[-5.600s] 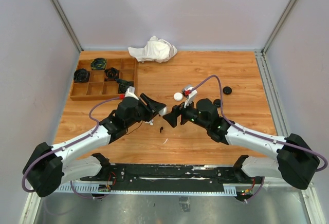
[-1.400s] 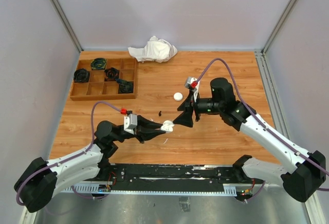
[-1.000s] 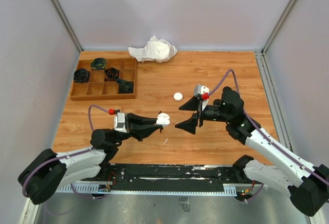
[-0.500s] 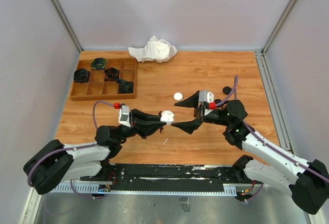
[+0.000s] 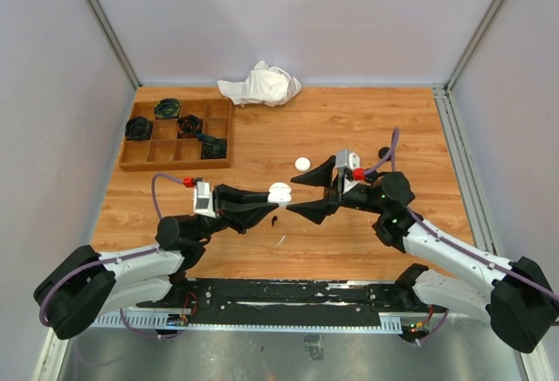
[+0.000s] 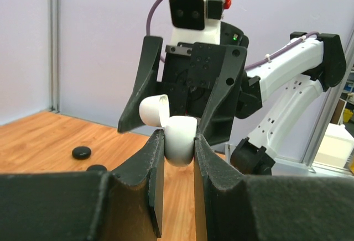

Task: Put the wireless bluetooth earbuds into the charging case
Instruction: Open the charging case.

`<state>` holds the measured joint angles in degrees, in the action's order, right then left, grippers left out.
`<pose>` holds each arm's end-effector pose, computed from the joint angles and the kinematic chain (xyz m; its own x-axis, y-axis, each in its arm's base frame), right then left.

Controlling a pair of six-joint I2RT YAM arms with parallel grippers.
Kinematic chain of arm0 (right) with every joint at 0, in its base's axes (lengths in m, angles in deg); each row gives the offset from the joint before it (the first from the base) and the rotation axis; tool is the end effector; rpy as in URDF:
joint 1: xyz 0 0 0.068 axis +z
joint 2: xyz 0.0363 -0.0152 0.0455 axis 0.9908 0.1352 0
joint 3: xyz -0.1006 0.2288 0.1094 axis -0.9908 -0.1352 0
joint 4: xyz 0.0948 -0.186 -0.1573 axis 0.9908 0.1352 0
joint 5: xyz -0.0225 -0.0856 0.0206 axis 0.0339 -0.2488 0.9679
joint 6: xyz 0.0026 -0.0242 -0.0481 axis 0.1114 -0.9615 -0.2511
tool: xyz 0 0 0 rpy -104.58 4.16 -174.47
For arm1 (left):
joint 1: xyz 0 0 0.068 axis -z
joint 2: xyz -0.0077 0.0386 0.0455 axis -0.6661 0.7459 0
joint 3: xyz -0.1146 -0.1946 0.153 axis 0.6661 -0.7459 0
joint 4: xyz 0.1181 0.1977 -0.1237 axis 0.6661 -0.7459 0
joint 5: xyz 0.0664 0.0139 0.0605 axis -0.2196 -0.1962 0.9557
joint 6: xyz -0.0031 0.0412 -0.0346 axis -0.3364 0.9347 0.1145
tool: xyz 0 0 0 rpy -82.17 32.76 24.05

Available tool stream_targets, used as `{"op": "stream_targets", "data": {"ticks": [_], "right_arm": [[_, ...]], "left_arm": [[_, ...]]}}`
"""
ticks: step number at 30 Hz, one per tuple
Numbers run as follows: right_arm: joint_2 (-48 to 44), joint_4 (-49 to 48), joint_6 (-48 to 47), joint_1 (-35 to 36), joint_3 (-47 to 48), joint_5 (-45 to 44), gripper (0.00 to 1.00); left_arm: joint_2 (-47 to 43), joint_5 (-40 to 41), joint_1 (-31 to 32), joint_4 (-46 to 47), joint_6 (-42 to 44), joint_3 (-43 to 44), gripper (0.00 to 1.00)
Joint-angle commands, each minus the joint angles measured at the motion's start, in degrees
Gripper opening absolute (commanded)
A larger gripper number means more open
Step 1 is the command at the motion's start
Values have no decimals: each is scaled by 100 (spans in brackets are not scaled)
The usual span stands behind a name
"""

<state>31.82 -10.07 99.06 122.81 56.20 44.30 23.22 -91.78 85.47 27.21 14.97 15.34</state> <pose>0.1450 0.1564 0.3053 0.0241 0.2472 -0.9687 -0.9968 0.0793 -0.0045 0.1118 -0.1274 0.2495 0.0015 -0.5559 -0.8313 0.9708 0.2003 -0.1322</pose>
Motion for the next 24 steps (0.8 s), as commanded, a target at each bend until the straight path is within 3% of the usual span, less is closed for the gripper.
{"op": "stream_targets", "data": {"ticks": [1,16,24], "right_arm": [[231,-805,497,140,167,251,67],[383,-1401,867,237,304,383,50],[592,-1893,1243,246,267,411,48]], "left_arm": [[-73,67,52,1388,154,241,0],[-24,-22,101,1388,73,352,0],[-41,37,181,1400,75,443,0]]}}
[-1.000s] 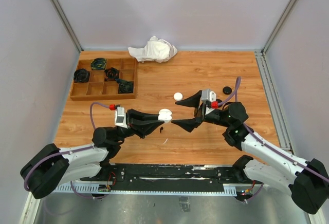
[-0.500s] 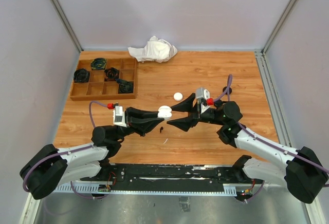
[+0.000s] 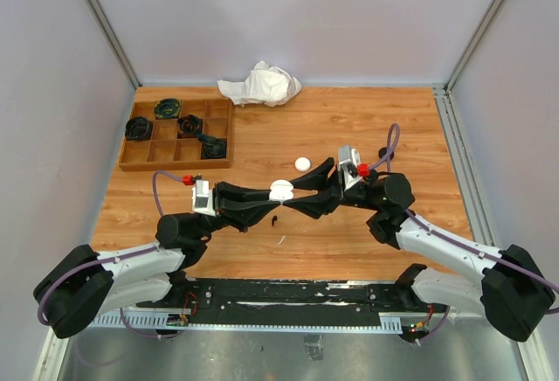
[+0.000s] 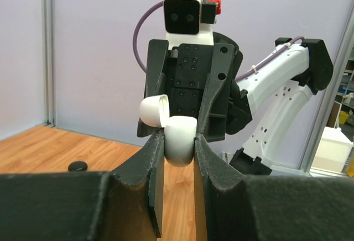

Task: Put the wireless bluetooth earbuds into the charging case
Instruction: Open the charging case.

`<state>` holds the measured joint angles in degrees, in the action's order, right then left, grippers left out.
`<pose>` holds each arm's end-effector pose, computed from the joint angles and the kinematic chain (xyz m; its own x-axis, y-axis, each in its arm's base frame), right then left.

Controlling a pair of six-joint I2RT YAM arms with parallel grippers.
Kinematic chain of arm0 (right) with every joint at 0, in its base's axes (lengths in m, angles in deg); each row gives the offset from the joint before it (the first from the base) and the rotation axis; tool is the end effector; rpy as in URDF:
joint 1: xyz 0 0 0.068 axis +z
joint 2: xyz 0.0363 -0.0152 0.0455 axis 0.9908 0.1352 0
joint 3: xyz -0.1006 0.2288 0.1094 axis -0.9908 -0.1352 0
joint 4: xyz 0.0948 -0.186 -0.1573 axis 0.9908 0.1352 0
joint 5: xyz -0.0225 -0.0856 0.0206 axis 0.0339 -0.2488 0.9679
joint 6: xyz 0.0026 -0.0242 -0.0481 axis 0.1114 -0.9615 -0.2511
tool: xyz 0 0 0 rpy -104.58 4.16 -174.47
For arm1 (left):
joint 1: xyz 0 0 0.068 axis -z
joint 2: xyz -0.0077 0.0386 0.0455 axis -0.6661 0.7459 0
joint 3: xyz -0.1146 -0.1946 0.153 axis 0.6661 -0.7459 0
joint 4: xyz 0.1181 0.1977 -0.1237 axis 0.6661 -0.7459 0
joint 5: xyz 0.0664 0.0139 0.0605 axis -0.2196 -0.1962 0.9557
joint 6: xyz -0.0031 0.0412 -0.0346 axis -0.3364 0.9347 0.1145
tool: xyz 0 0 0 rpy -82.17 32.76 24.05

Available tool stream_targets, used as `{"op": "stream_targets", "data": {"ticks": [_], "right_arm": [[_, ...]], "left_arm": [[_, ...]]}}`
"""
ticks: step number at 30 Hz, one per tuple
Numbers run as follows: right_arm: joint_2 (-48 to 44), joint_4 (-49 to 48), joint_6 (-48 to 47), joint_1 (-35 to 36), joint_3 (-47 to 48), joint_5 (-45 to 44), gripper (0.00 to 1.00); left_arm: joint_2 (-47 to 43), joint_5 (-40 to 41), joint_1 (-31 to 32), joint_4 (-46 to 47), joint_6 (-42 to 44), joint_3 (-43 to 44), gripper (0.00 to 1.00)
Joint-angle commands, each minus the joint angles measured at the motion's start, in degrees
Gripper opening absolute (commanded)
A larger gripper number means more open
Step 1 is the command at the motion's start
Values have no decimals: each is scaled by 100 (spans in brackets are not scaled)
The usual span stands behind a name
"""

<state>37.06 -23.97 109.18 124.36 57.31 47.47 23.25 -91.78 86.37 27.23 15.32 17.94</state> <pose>0.1452 0.1662 0.3151 -0.0385 0.3404 -0.9395 -0.9984 -0.0512 0.0224 0.1126 -0.1318 0.2625 0.0252 -0.5808 -0.8136 0.9775 0.1848 -0.1017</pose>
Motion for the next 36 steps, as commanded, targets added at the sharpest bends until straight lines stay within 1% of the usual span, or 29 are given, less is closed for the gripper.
{"op": "stream_targets", "data": {"ticks": [1,4,16,30,34,36], "right_arm": [[83,-536,250,86,152,94,49],[109,-607,290,91,87,-6,52],[180,-662,457,91,53,-55,50],[415,-1072,829,146,81,74,34],[497,-1232,912,146,91,111,26],[518,-1266,904,143,90,104,18]], "left_arm": [[-53,51,100,1397,54,188,0],[-90,80,118,1398,68,189,0],[-155,199,162,1410,206,198,0],[-146,312,206,1418,318,224,0],[-146,314,207,1422,332,203,1],[-146,316,207,1419,348,164,5]]}}
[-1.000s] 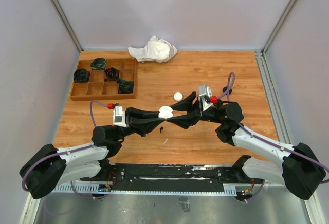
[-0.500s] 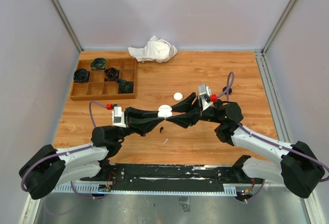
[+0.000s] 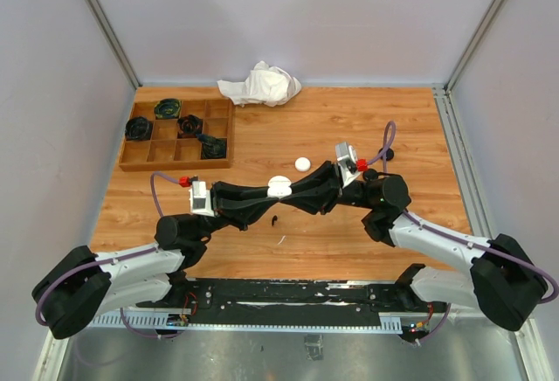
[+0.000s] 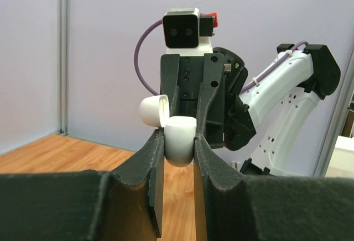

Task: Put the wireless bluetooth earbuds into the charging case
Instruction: Open the charging case, then pick up the earbud from the center of the board.

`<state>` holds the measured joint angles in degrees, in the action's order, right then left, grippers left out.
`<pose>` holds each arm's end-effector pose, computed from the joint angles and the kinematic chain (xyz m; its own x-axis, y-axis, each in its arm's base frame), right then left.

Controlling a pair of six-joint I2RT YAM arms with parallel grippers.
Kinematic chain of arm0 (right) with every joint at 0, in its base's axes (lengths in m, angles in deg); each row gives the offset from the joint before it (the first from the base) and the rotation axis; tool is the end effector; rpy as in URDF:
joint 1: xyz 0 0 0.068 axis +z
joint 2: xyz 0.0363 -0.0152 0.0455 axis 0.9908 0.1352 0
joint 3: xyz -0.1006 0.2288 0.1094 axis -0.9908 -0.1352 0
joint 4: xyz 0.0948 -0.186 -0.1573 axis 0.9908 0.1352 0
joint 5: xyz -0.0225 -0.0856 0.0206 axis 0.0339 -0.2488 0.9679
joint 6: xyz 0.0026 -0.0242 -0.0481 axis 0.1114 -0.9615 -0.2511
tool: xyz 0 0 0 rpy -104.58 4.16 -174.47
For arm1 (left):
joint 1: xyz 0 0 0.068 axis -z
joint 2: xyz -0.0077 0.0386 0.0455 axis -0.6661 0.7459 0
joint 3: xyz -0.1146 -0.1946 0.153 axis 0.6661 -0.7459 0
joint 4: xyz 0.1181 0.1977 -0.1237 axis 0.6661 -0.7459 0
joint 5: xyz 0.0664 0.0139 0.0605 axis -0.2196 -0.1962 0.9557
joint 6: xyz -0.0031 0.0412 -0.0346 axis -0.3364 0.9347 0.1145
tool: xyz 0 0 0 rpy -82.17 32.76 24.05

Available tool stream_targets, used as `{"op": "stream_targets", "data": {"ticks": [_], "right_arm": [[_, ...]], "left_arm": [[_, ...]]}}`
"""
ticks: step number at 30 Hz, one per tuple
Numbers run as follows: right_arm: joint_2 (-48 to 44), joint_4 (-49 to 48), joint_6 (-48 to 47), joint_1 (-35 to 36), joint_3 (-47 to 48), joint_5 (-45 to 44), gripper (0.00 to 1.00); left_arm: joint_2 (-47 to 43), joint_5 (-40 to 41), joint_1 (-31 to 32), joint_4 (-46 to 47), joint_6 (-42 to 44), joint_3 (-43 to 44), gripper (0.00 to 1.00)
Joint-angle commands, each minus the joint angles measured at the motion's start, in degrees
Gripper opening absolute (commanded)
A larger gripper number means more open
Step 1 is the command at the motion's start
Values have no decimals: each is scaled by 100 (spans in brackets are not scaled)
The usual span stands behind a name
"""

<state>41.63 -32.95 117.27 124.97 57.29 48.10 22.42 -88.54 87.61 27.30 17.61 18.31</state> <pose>0.1488 0.1730 0.3117 -0.1298 0.3705 -0.9197 -0.9882 -0.1241 0.0894 0.1102 -0.1320 0.2672 0.0690 -0.6047 -0.7935 0.9702 0.2259 -0.0878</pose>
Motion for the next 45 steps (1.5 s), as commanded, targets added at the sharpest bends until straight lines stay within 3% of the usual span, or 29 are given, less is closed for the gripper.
{"op": "stream_targets", "data": {"ticks": [1,4,6,12,16,21,25,34,39,45], "right_arm": [[60,-375,88,75,91,46,11],[48,-401,82,8,78,97,1],[-1,-397,65,-62,29,113,1],[-308,153,-344,-368,-131,188,1],[-658,1095,-1054,-537,-219,130,1],[-1222,3314,-2834,-542,-129,-322,1],[-1464,4004,-3633,-540,-266,-780,1],[-1049,3666,-3898,-526,-664,-1161,1],[-1056,3293,-3857,-509,-948,-1476,1],[-1096,2948,-3810,-459,-1182,-1950,1]], "left_arm": [[-67,10,82,1420,123,65,8],[-109,137,82,1414,144,-155,20],[-160,284,82,1409,157,-366,31],[-509,832,82,957,13,-997,47],[-1222,1189,82,-873,-64,-1006,53],[-2133,1969,82,-3938,-56,-394,56],[-2201,2520,82,-5501,-237,64,57],[-797,3367,82,-8731,-646,1743,55],[1,3450,74,-9319,-934,2109,50],[911,2857,-262,-9284,-1061,2246,34]]}}
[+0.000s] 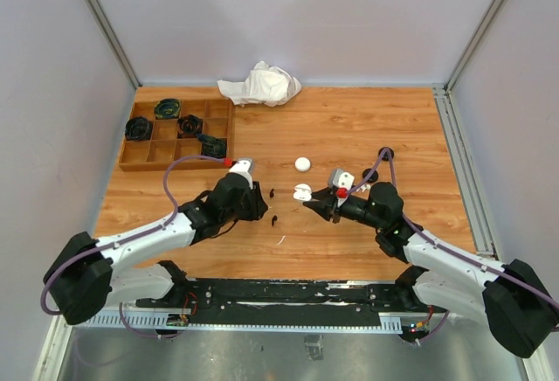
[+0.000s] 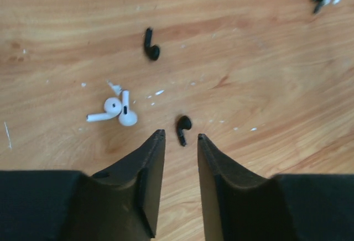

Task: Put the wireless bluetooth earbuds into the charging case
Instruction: Pick up the earbud from the center of the board.

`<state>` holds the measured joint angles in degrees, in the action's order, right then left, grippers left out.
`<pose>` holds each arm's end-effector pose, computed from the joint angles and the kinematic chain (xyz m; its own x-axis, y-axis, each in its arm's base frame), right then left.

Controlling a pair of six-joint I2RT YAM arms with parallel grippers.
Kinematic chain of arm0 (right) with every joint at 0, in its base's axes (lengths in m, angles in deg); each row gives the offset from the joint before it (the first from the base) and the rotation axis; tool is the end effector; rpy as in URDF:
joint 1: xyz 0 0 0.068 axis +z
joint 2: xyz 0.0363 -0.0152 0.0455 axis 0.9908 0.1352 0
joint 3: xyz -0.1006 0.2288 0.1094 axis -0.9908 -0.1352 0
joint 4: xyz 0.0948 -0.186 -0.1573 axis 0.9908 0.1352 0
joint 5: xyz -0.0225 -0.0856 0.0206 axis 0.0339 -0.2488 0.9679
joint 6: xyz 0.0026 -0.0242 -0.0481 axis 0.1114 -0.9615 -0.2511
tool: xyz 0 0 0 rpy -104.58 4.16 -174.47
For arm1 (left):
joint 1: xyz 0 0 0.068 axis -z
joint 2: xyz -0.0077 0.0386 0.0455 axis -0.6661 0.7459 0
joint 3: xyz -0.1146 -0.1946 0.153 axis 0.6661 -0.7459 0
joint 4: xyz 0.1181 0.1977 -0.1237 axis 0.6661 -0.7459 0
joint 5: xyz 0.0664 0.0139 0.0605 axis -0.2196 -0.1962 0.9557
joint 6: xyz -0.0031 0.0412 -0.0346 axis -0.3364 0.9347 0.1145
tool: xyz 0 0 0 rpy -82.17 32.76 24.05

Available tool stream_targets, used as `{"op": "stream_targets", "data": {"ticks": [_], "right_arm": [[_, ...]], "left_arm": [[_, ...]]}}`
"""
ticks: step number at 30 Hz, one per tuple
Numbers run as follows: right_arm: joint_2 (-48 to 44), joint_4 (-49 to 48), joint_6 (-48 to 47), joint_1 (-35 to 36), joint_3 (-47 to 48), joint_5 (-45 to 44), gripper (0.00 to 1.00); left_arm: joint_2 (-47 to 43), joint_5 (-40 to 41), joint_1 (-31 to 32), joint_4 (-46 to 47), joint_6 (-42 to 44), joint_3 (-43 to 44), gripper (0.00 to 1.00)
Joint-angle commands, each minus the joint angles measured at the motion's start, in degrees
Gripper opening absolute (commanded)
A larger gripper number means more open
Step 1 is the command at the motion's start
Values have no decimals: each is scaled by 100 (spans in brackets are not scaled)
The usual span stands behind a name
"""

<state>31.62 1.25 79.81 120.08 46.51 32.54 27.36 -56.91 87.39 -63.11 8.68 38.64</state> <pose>0.1528 0.1424 0.2297 0.0789 -0.0442 -0.9959 -0.9319 0.3515 -0.0894 0.1644 -0.1590 0.2079 -0.6589 -0.0820 -0.7477 0.2939 0.8870 -0.3562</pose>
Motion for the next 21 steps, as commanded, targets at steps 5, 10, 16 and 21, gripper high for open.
{"op": "stream_targets", "data": {"ticks": [5,10,16,21], "right_arm": [[-48,-605,-119,143,-198,-565,1],[59,-611,-147,204,-193,-627,1],[135,-625,-177,236,-188,-622,1],[164,-631,-204,255,-185,-662,2]], "left_arm": [[896,-530,-507,-51,-181,276,33],[1396,-687,-606,-15,-175,395,39],[1710,-617,-783,-62,-122,361,42],[1891,-623,-874,17,-5,420,43]]}}
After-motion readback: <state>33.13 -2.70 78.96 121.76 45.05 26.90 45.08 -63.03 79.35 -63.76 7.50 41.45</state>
